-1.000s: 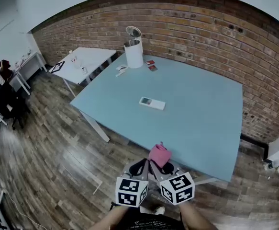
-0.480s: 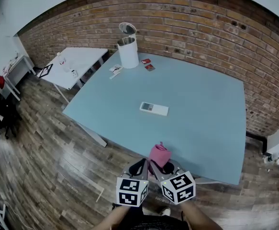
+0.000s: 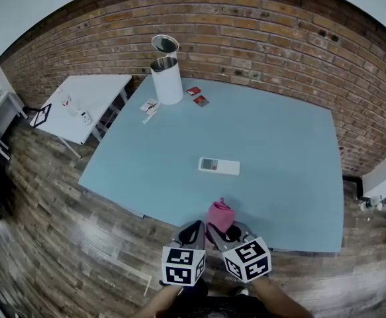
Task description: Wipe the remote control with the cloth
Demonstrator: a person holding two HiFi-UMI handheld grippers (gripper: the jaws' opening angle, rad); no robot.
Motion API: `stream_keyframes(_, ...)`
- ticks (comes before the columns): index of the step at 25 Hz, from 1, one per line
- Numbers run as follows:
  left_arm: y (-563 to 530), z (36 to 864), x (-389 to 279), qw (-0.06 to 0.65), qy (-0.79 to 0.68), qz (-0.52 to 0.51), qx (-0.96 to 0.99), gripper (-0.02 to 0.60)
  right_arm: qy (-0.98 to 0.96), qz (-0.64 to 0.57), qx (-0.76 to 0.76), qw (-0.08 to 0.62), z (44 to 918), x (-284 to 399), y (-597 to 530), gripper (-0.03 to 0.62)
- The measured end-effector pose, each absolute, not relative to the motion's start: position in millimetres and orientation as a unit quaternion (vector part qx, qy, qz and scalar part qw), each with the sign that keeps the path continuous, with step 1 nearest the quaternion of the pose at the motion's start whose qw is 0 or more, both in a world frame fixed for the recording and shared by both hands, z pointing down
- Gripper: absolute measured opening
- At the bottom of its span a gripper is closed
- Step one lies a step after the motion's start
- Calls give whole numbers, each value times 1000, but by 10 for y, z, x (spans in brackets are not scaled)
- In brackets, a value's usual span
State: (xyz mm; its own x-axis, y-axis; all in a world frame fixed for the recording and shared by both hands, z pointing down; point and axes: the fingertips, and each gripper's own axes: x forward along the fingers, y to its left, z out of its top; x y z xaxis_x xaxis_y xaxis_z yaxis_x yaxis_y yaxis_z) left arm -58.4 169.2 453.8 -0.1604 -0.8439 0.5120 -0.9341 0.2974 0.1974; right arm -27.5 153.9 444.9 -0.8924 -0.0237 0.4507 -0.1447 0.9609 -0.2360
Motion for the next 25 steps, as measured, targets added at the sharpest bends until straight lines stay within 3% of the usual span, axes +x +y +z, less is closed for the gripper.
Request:
stream_keyframes(13,1459,4682,-1263,284,-704,101,643,-8,-953,139,121,240,4522,-911,1323,64)
stream_keyframes(25,1130,4745,-1392,267,-669,138,679,-8,-947,147,167,231,4496,-934,1028,64)
